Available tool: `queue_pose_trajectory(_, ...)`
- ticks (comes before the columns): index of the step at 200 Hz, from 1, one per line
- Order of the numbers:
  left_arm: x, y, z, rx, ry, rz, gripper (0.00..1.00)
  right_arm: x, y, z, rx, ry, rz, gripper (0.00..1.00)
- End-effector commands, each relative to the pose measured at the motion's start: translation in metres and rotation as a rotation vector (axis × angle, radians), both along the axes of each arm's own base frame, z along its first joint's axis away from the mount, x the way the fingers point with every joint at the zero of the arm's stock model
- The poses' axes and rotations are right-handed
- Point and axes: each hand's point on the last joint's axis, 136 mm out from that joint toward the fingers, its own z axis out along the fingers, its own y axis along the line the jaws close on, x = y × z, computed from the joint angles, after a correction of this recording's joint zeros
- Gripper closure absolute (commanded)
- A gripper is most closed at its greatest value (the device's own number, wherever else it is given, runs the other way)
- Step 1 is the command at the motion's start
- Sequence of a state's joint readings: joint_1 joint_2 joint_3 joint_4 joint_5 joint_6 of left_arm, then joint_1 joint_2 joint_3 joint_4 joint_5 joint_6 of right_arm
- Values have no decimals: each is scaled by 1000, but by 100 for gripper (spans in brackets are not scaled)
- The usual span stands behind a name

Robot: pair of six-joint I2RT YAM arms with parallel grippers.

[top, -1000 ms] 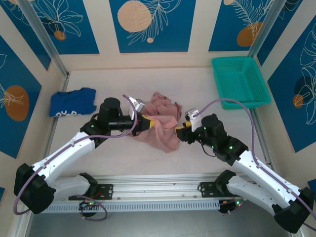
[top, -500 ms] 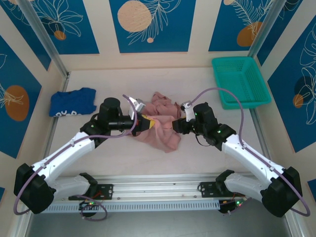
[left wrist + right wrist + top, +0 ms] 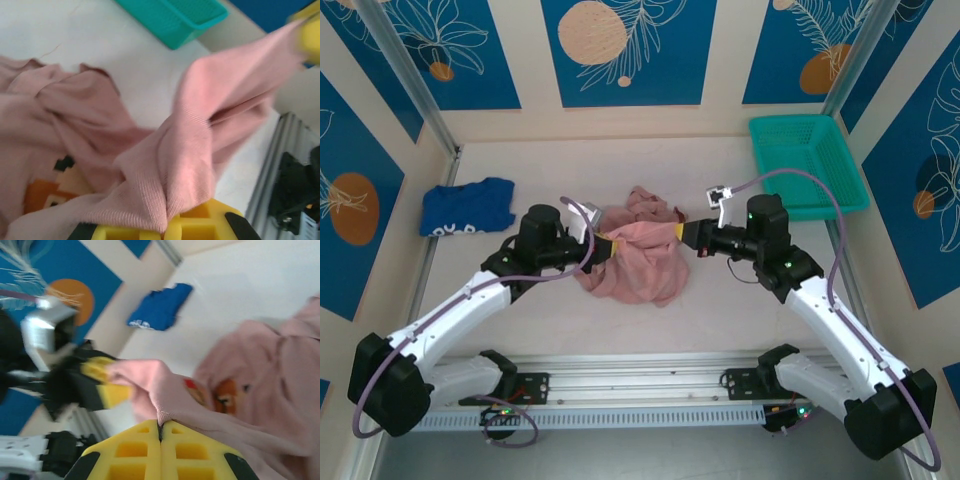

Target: Fold the inside-out t-shirt

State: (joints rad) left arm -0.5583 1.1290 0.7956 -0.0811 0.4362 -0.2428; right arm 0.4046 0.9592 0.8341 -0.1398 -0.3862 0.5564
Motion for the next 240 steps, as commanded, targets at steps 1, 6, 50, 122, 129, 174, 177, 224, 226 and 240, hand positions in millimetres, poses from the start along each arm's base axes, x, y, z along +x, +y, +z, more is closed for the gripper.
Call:
queue_pose_trajectory(1, 13, 11, -20, 84, -1, 63, 93, -16, 15, 28, 141, 47, 132, 100)
queue_pose_trajectory(6, 15, 11, -23, 96, 6, 69, 91, -15, 16, 29, 150, 51, 136, 100)
queue_pose_trajectory(50, 24, 35, -20, 220, -51, 220, 61, -8, 18, 25, 170, 92, 133, 100)
queue_pose_trajectory(122, -35, -27, 26, 236, -256, -49, 45, -1, 17, 16, 155, 124, 117, 100)
queue_pose_trajectory(129, -31, -33, 23, 259, -255, -53, 45, -1, 17, 15, 154, 126, 118, 100)
queue_pose_trajectory(174, 4, -58, 2, 340, -248, -32, 50, -3, 16, 13, 149, 129, 116, 100)
queue_pose_trajectory(177, 6, -60, 0, 342, -243, -37, 52, -3, 15, 13, 148, 129, 116, 100)
queue_pose_trajectory(224, -18, -86, 16, 157, -147, -231, 100, 5, -4, -7, 1, 95, -12, 100)
queue_pose_trajectory(226, -21, -86, 18, 145, -141, -243, 100, 6, -6, -9, -11, 93, -22, 100)
queue_pose_trajectory(240, -38, -82, 30, 60, -94, -317, 100, 11, -16, -17, -77, 81, -80, 100)
